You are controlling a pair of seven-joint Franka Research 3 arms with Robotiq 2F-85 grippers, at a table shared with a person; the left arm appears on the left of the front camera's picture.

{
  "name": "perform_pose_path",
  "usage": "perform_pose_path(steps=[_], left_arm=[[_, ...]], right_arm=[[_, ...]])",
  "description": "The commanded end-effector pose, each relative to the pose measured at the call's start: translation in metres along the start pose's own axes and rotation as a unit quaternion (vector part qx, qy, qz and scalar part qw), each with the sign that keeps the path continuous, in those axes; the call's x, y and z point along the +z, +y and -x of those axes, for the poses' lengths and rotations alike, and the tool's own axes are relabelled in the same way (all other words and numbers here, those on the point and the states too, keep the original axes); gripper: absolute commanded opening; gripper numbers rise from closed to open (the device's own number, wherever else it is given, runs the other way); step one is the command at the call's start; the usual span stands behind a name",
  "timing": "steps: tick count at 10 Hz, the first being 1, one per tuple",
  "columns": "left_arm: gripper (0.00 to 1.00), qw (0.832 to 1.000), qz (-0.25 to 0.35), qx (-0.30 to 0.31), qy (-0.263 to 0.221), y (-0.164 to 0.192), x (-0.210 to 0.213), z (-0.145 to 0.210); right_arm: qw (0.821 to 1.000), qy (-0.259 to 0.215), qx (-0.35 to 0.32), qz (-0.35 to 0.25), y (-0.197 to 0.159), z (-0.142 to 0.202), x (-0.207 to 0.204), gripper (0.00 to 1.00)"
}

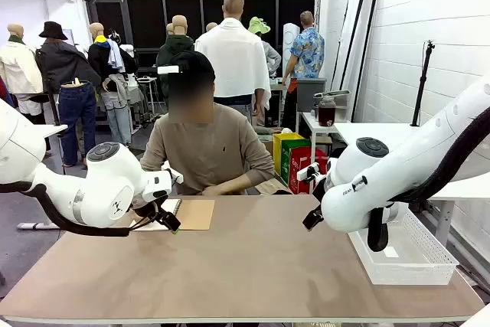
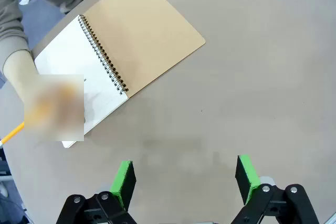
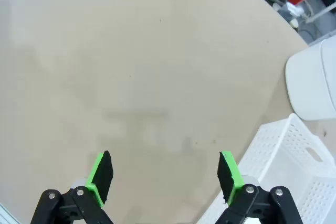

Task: Sort the paper based on its condition.
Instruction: If a person hands you a paper, place it in the Organizing basket , and if it's crumpled, put it in the Trash can.

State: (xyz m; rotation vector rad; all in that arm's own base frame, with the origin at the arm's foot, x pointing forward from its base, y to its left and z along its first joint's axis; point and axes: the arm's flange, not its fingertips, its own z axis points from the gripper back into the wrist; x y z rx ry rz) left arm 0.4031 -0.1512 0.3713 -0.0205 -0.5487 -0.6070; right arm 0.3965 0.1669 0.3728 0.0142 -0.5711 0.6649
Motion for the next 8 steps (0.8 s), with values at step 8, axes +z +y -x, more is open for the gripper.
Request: perform_pose_path(steps=[8], left_arm=[[1.0,1.0,0.0,0.0,0.0,0.0,0.0001,0.0]], right_arm=[[1.0,0.0,-0.002,0.001,-0.0013,0.0004,-0.0001,1.0]])
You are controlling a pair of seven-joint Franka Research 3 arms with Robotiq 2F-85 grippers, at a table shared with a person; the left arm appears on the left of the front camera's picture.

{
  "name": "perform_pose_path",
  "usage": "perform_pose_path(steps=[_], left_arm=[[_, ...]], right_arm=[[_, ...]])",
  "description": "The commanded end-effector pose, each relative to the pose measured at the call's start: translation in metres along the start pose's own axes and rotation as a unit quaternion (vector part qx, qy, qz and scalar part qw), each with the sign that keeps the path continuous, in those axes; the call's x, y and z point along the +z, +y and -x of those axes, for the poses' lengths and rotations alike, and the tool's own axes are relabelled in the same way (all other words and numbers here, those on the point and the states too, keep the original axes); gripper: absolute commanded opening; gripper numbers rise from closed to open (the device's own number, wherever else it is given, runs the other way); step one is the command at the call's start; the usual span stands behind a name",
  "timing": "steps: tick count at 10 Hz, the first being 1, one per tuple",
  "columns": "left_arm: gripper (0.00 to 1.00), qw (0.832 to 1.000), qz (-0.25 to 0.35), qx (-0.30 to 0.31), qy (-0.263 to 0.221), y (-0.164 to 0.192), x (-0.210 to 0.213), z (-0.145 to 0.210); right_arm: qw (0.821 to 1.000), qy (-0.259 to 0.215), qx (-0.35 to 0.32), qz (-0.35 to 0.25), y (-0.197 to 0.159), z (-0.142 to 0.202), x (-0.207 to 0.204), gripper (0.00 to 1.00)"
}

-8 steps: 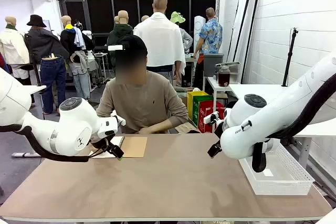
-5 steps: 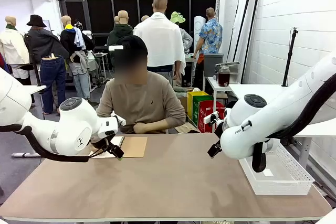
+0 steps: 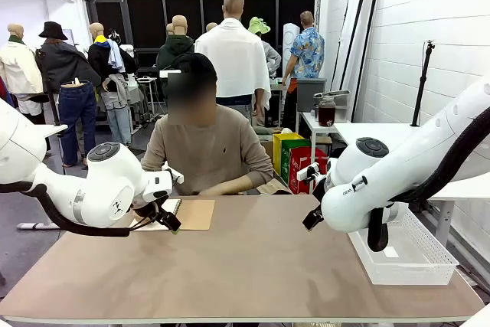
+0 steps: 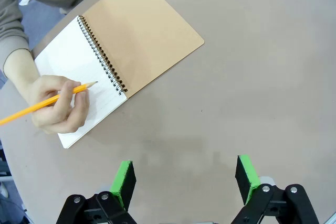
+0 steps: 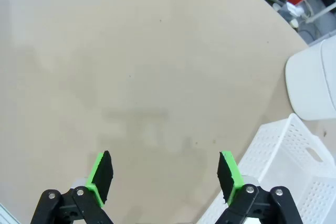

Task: Sort the paper based on its condition.
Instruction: If a person hands you a paper, place it in the Organizing basket , and if it's crumpled, put it in the Trash can.

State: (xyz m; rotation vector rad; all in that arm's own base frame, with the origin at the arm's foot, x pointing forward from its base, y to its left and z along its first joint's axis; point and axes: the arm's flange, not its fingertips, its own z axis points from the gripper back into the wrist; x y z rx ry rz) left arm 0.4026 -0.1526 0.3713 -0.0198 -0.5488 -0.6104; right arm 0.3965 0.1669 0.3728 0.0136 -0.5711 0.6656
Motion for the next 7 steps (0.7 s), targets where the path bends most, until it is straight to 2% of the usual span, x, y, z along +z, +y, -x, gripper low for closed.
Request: perform_pose_path(steps=[1,7], left_arm=[[1.0,1.0,0.0,0.002,0.0,0.0014,0.0001,0.0004],[1.0,1.0,-0.003,0.005,0.001,0.0005,0.0013,-0.001]], right_arm=[[1.0,0.0,-0.002,0.0,-0.0013,0.0004,-0.0001,1.0],[1.0,0.0,0.0,0.0,0.0,0.0,0.0,1.0]])
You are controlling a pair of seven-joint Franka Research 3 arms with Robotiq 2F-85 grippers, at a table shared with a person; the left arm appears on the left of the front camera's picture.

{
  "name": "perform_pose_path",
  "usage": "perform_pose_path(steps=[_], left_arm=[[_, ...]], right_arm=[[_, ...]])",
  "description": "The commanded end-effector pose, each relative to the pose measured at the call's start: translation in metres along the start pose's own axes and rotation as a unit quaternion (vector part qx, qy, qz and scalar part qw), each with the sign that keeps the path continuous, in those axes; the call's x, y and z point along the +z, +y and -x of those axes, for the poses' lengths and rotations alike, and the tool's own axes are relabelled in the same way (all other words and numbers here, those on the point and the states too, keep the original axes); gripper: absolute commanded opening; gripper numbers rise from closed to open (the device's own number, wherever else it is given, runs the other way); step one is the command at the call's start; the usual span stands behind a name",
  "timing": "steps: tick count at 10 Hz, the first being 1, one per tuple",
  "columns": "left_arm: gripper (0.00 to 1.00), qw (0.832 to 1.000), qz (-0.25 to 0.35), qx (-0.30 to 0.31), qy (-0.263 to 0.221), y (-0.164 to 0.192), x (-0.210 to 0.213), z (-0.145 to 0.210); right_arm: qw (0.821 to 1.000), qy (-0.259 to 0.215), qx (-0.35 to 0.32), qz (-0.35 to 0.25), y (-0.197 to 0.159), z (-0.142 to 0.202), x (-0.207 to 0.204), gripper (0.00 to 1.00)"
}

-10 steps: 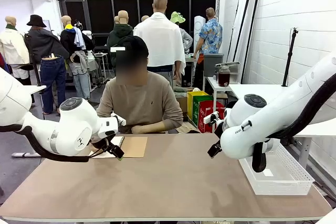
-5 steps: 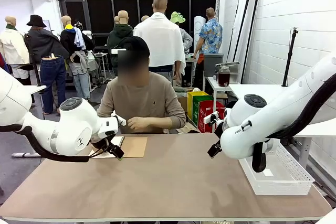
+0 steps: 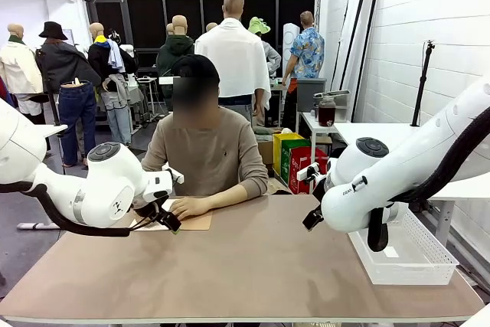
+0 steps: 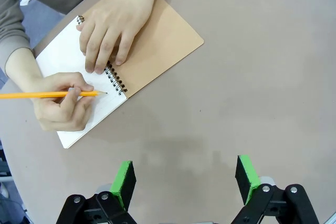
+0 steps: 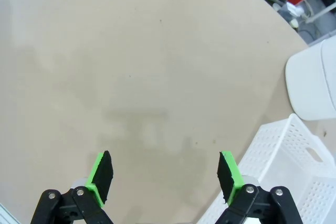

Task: Sort the paper based on its condition.
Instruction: If a person hands you a paper, place it in the Organizing basket , and if it's crumpled, put it in the Trash can.

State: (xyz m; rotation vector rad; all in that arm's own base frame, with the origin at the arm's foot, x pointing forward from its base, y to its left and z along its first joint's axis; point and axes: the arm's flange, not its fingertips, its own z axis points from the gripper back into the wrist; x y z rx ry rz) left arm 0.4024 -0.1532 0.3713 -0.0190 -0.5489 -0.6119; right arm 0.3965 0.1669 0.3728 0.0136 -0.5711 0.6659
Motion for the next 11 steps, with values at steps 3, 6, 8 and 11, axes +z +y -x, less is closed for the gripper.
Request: perform_pose_path(steps=[3,6,8,11], left_arm=[[1.0,1.0,-0.008,0.008,-0.008,0.003,0.043,-0.017],[1.0,1.0,-0.017,0.003,-0.016,0.005,0.087,-0.029],[1.0,1.0,-0.012,-0.004,-0.022,0.002,0.116,-0.038],[1.0,1.0,-0.015,-0.02,-0.014,-0.008,0.154,-0.047]], right_arm=[[1.0,-0.016,0.008,-0.022,-0.004,-0.02,0.037,1.0],[0.999,-0.034,0.016,-0.022,-0.009,-0.036,0.085,1.0],[0.998,-0.049,0.027,-0.024,-0.012,-0.048,0.112,1.0],[0.997,-0.063,0.036,-0.04,-0.009,-0.052,0.144,1.0]])
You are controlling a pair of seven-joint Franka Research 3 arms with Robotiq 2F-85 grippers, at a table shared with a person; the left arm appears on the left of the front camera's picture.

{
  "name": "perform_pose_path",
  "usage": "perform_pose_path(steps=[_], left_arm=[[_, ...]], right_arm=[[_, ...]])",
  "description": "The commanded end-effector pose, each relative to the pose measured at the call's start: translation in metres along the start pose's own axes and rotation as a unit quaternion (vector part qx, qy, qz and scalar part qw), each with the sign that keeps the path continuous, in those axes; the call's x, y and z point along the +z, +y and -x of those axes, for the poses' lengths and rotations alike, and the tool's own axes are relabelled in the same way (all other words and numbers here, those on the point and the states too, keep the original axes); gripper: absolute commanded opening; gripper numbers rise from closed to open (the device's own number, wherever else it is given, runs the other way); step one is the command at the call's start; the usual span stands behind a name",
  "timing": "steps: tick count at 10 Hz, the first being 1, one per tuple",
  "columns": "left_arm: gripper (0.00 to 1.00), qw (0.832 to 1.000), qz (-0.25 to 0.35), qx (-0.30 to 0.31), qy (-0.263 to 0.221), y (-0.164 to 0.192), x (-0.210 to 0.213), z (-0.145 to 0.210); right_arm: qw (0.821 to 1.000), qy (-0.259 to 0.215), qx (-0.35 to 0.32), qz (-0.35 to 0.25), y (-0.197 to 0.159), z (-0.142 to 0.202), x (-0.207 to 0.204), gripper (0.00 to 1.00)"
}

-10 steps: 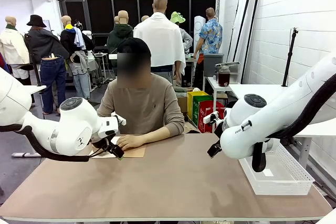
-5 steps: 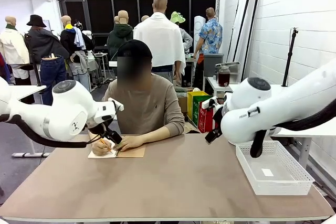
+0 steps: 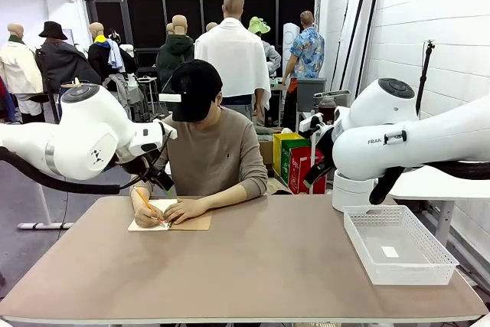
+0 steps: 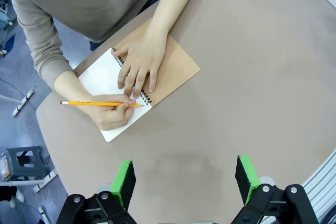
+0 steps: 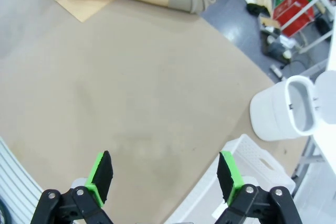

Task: Sort the paper based on its condition.
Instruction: If a person hands you a paper, place it in the Organizing basket , and if it's crumpled, put it in the Trash can.

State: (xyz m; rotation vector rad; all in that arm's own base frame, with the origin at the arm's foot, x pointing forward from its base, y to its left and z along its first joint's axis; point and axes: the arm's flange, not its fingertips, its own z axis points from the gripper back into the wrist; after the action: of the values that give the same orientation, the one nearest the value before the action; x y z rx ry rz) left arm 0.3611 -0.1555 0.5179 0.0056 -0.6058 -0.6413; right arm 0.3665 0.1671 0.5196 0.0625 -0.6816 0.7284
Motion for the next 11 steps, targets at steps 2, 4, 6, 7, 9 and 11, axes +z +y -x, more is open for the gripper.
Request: perform_pose_path(steps=[2,4,6,7,9,11], left_arm=[[1.0,1.0,-0.011,-0.004,0.019,-0.003,0.023,-0.009],[1.0,1.0,-0.006,-0.001,0.019,-0.006,0.034,-0.01],[1.0,1.0,0.01,0.002,0.013,-0.002,0.036,-0.01],[1.0,1.0,0.017,0.003,0.013,-0.002,0.037,-0.01],[1.0,1.0,0.024,0.007,0.015,0.0,0.033,-0.01],[1.0,0.999,0.038,0.017,0.021,0.003,0.026,-0.009]], right_arm=[[0.999,-0.007,0.013,-0.028,-0.004,-0.004,0.012,1.0],[0.999,-0.006,0.018,-0.032,-0.002,-0.004,0.018,1.0],[0.997,-0.042,0.034,-0.059,-0.005,-0.003,0.022,1.0],[0.994,-0.058,0.043,-0.079,-0.006,-0.001,0.026,1.0],[0.99,-0.095,0.046,-0.095,-0.01,0.002,0.03,1.0],[0.989,-0.105,0.048,-0.096,-0.009,0.002,0.03,1.0]])
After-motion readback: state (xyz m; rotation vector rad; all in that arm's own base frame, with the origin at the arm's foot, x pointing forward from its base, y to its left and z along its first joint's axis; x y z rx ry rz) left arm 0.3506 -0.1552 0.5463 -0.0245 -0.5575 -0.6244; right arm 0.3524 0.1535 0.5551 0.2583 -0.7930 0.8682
